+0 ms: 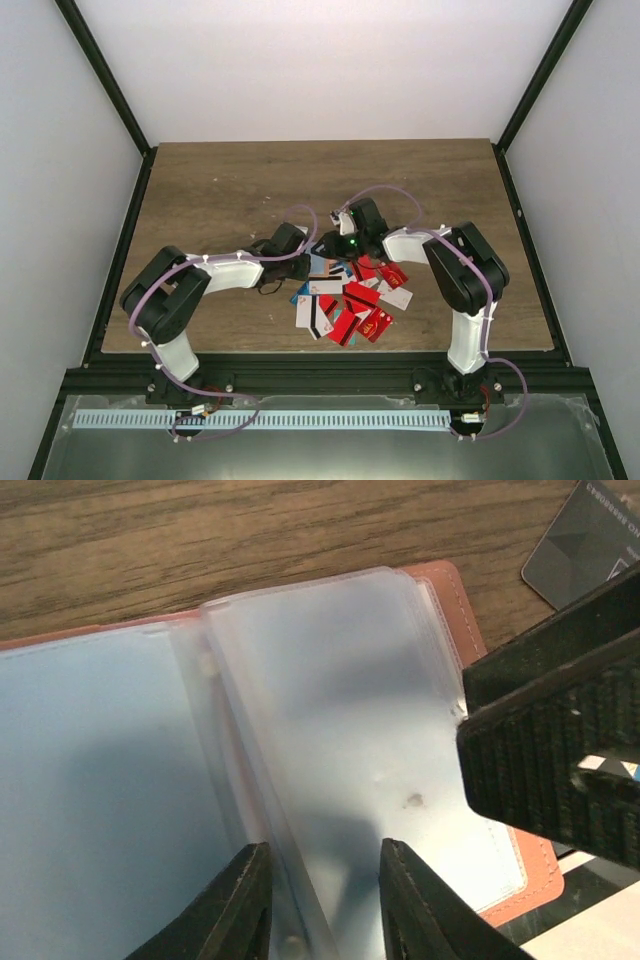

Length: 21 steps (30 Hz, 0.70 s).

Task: Put the credit cards into the card holder

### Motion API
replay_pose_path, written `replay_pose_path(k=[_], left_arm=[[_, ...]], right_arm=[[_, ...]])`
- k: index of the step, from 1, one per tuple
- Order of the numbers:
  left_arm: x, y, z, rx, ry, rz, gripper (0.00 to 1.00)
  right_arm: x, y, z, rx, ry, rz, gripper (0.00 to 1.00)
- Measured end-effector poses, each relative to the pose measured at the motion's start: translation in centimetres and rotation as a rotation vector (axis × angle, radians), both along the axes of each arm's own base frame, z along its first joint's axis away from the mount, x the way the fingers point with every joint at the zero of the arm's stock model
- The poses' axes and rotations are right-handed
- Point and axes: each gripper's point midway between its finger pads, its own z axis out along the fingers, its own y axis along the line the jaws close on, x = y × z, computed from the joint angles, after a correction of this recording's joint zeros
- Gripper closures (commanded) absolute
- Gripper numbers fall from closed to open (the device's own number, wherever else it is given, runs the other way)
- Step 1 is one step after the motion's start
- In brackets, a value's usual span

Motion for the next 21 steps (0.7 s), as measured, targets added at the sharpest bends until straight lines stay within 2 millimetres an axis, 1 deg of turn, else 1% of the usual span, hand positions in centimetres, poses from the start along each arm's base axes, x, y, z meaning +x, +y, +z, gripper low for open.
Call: replay_pose_path(k=[3, 7, 13, 18, 21], left_arm=[[0.0, 0.1, -0.2, 0.008, -0.002, -0.001, 0.77], [0.3, 0.1, -0.3, 0.015, -0.011, 0.001, 0.95], [0.5, 0.2, -0.4, 0.017, -0.019, 0.011, 0.96], [0.5, 0.2, -0.4, 0.007, -0.024, 0.017, 0.96], [0.5, 0.2, -0.4, 0.004, -0.027, 0.018, 0.96]], right_arm=[[-0.2, -0.3, -0.6, -0.016, 0.006, -0.009, 0.63], [-0.4, -0.7, -0.7, -0.030, 0.007, -0.019, 0.63], [-0.5, -0.9, 0.7, -0.017, -0.022, -0.022, 0.63], [-0.6, -0.7, 0.7, -0.006, -0.022, -0.014, 0.63], [-0.7, -0.5, 0.2, 0.000, -0.010, -0.006, 0.62]])
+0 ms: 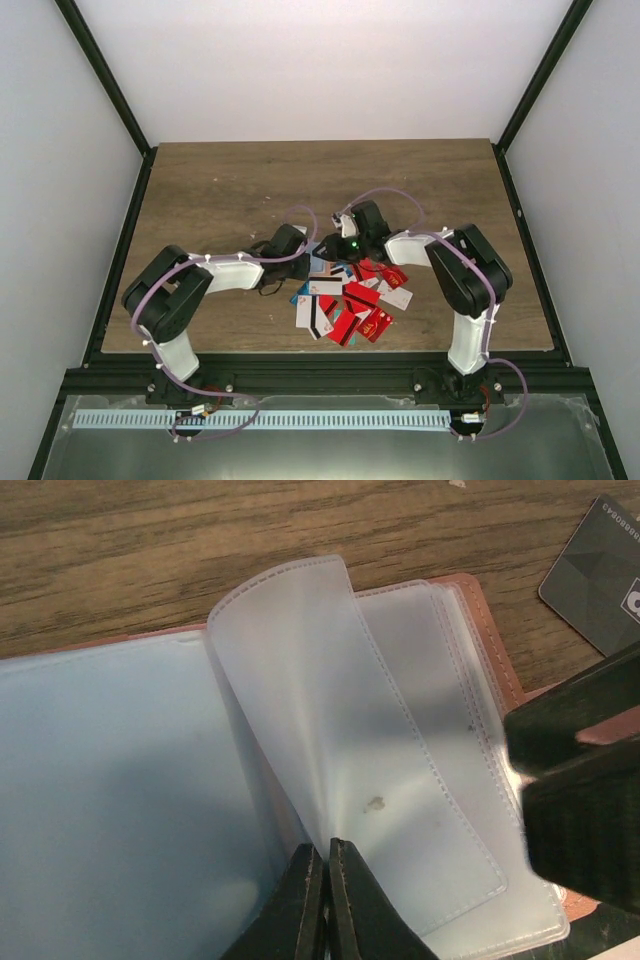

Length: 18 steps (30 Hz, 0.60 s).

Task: Put the credit cards into the card holder

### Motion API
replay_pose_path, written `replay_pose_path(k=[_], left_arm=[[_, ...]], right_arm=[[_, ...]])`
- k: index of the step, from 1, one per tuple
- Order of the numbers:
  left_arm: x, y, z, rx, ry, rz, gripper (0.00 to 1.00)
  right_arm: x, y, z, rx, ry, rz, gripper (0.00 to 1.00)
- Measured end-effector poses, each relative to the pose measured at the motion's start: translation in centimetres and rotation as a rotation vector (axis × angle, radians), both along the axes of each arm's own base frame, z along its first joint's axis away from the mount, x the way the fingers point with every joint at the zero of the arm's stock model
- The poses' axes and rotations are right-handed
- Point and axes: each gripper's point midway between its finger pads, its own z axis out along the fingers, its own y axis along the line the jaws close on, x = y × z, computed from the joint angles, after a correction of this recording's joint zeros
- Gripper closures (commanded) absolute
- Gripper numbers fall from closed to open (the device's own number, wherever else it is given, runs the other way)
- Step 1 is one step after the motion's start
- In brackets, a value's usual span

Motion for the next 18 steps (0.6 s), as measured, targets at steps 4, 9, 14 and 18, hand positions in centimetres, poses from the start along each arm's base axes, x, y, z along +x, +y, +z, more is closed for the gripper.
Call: replay_pose_path(k=[4, 9, 14, 18], left_arm=[[0.0, 0.0, 0.0, -0.007, -0.007, 0.000, 0.96], [-0.1, 0.0, 0.0, -0.016, -0.016, -0.001, 0.96], [-0.1, 0.0, 0.0, -0.035, -0.024, 0.000, 0.96], [-0.1, 0.1, 0.0, -0.069, -0.022, 0.006, 0.96]], right_arm=[[-0.2, 0.1, -1.4, -0.009, 0.033, 0.006, 0.62], [0.2, 0.7, -1.7, 0.004, 0.042, 0.017, 0.62], [0.0, 1.0, -1.8, 0.008, 0.049, 0.024, 0.63], [-0.2, 1.2, -1.8, 0.008, 0.058, 0.026, 0.63]])
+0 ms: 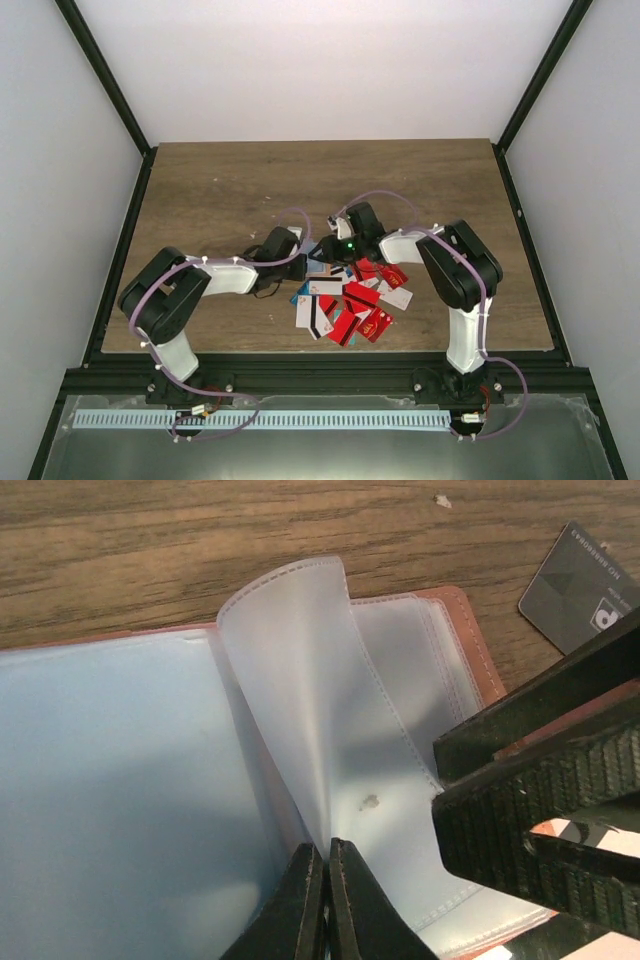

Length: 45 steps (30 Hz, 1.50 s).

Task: Put the credit cards into the card holder

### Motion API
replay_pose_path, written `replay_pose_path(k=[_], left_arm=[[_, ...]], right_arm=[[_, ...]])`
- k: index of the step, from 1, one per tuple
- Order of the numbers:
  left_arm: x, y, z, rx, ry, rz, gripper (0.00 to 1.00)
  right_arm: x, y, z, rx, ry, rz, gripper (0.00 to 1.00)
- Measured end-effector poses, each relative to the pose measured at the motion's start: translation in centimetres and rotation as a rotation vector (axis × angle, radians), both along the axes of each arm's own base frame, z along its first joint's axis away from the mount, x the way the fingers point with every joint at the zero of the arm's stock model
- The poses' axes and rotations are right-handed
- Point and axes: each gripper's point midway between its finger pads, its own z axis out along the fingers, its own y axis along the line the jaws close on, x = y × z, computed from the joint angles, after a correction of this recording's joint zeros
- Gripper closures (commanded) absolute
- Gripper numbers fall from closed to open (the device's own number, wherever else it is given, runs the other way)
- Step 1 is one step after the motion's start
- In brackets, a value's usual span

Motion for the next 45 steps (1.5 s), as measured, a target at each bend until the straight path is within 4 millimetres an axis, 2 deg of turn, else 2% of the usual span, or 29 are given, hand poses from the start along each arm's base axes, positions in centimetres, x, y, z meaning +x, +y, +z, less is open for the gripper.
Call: replay_pose_path(k=[9, 17, 21, 30, 39, 43, 45], left_arm=[[-0.3, 0.2, 0.1, -0.146, 0.028, 0.006, 0.96], [-0.4, 0.2, 0.1, -0.190, 0.040, 0.007, 0.96], [-0.4, 0.2, 0.1, -0.195, 0.044, 0.012, 0.96], [-0.4, 0.2, 0.1, -0.199, 0.044, 0.014, 0.96], [-0.4, 0.2, 0.1, -0.202, 0.041, 0.014, 0.96], [-0.5, 0.1, 0.2, -0.205, 0.043, 0.013, 0.85], [-0.8, 0.1, 0.4, -0.209, 0.051, 0.006, 0.74]], right_arm=[[-1.3, -0.8, -0.2, 0.006, 0.058, -0.040, 0.63], [-1.9, -0.4, -0.2, 0.053, 0.122, -0.059, 0.66], [-2.0, -0.1, -0.4, 0.066, 0.144, -0.058, 0.70], [-2.4, 0.2, -0.9, 0.060, 0.174, -0.057, 0.89], [-2.6, 0.2, -1.5, 0.050, 0.188, -0.059, 0.99], [-2.5, 0.2, -1.5, 0.046, 0.188, -0.057, 0.99], [-2.5, 0.2, -1.4, 0.039, 0.188, -0.056, 0.99]])
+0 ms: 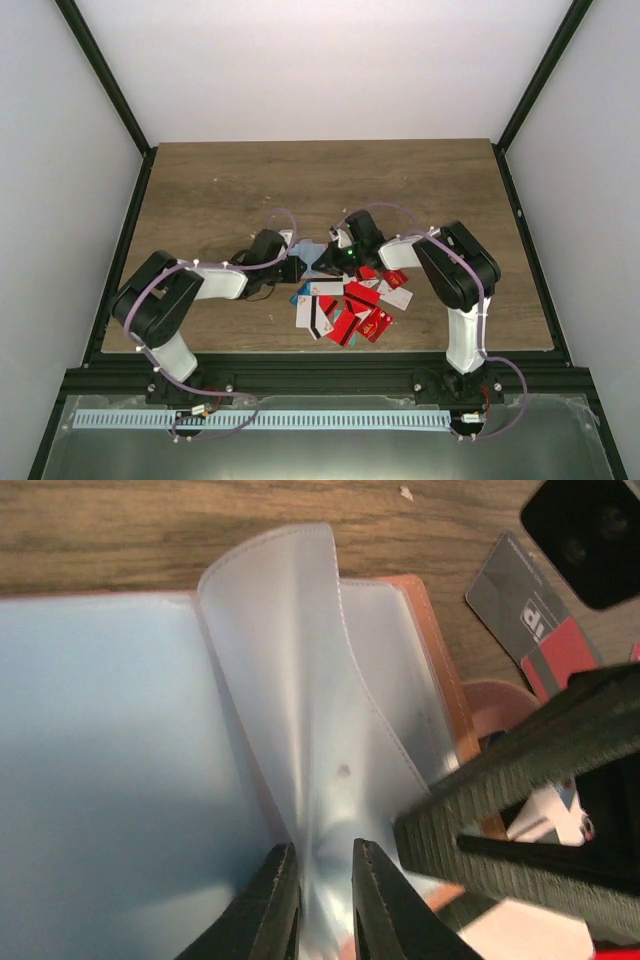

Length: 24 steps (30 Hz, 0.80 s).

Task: Put the credit cards into the card holder

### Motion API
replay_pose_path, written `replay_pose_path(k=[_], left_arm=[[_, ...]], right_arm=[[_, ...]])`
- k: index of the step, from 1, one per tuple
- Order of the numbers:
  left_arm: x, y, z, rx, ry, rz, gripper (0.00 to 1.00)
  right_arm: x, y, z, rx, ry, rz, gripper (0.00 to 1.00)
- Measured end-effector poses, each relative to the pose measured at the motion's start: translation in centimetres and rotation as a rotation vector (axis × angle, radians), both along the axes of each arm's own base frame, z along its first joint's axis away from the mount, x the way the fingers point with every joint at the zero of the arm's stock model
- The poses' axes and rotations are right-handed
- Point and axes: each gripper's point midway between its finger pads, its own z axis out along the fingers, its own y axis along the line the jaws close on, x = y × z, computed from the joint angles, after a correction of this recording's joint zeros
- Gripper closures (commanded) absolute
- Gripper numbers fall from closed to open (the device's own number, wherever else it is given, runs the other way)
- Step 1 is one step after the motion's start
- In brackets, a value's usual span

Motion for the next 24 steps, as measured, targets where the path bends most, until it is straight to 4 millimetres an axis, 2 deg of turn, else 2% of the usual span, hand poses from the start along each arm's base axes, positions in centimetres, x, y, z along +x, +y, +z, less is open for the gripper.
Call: replay_pose_path(k=[3, 7, 14, 24], left_arm=[[-1.0, 0.3, 0.7, 0.003, 0.021, -0.006, 0.60], [-1.7, 1.0, 2.5, 0.015, 0.019, 0.010, 0.51], [-2.0, 3.0, 5.2, 0.044, -0.017, 0.079, 0.50], [-3.4, 6.8, 5.0, 0.102, -0.007, 0.183, 0.49]], right_arm=[[0.1, 0.0, 0.0, -0.020, -0.009, 0.007, 0.99], [0.2, 0.2, 0.1, -0.058, -0.033, 0.016, 0.99], [0.2, 0.7, 0.3, -0.140, -0.083, 0.039, 0.99], [-0.3, 3.8, 2.1, -0.229, -0.182, 0.102, 0.95]])
